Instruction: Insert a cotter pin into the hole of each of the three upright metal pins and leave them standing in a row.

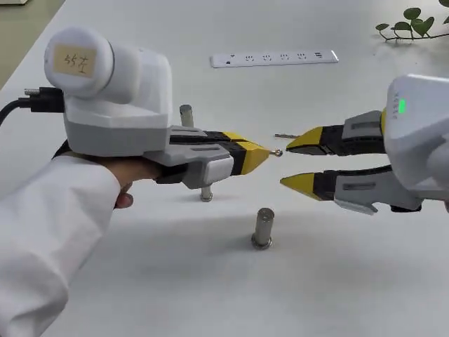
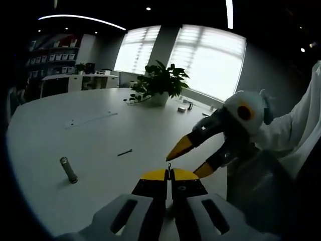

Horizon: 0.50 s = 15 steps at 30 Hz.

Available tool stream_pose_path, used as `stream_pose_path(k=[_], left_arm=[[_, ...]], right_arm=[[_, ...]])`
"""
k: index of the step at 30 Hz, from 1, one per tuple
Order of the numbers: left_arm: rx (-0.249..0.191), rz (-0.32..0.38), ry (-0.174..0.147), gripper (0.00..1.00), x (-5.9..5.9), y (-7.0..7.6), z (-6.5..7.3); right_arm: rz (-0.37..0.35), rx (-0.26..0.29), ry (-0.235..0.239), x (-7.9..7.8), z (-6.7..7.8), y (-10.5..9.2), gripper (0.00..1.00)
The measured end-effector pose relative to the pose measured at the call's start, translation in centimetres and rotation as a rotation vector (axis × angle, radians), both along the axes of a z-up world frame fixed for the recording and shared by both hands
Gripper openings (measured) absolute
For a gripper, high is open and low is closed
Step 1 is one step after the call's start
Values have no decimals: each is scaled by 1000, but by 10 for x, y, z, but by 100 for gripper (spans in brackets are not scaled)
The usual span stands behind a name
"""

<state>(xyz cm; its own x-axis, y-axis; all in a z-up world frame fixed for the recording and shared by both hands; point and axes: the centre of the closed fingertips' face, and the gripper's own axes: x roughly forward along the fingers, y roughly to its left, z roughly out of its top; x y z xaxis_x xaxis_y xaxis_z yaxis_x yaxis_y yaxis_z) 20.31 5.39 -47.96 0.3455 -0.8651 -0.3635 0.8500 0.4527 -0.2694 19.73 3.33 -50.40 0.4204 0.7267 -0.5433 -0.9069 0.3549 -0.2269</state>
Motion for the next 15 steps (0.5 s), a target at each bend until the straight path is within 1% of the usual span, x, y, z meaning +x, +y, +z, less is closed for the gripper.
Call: stream_pose_path(k=[1,2,3,4,5,6,7,8,9,10,11,13,15], left_arm=[[3,-8,-8,0,-1,0,0],[4,-18,-13,0,-3,0,1],[2,-30,-21,0,-2,0,2],[-1,-40,-31,0,-3,-1,3],[1,-71,-56,0,-7,-2,5],[9,-87,-77,0,-8,-2,5],[16,-117,-99,0,-12,-4,6],[22,-127,-104,0,-14,-4,5],[28,-150,-113,0,-17,-5,5],[26,-165,-116,0,-19,-6,5],[26,-173,-121,0,-20,-6,5],[27,-208,-144,0,-25,-7,6],[28,-224,-152,0,-27,-8,5]], right_arm=[[-4,31,19,1,1,0,20],[1,60,63,0,0,0,19],[-11,117,119,-1,2,0,17],[4,144,147,-4,4,2,15],[2,174,171,-4,6,2,14],[7,178,178,-4,6,2,13],[17,189,218,-8,6,3,14],[30,199,238,-12,6,5,14],[25,198,226,-10,6,4,14],[32,203,226,-12,7,5,13],[42,205,239,-14,6,6,13],[57,213,255,-20,7,10,13],[79,213,273,-26,5,14,12]])
